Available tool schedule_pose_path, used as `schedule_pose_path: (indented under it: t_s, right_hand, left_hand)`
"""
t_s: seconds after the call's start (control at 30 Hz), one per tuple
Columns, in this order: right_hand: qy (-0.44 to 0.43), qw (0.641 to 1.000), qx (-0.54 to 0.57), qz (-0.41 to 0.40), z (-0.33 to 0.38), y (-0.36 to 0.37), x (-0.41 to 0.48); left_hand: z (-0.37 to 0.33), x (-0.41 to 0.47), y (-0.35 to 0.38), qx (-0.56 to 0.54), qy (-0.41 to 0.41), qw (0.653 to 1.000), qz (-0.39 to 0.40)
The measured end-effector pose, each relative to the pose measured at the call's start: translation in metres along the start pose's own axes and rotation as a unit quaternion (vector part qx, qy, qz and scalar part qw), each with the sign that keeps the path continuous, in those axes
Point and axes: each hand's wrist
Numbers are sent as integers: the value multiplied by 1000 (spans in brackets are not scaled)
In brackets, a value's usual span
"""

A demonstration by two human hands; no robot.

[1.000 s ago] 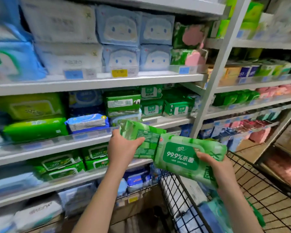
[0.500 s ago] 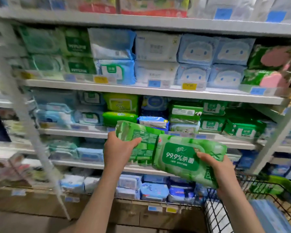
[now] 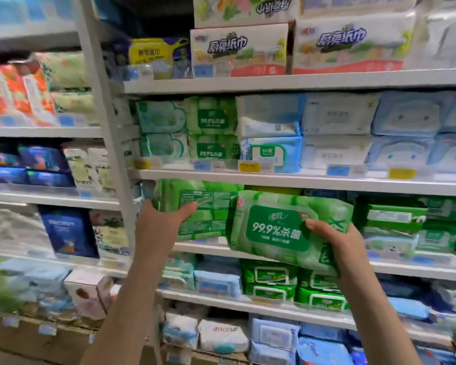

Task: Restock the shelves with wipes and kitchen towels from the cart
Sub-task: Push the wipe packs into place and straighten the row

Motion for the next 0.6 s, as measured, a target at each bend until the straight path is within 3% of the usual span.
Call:
schedule_pose_path:
  t_s: [0.3,0.6]
  right_hand:
    - [-62,997,-19,48,5,118,61]
    - [-163,979,-92,86,-3,192,143]
  left_hand:
    - [5,77,-73,-52,21,991,-125]
    - [15,138,-98,-92,51,976,-193]
Point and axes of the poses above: each hand's wrist, its own x-axis towards the middle knuckle, its own y-axis out of the palm, z = x × y, and after that the axes turned 3 degrees about x, right-handed
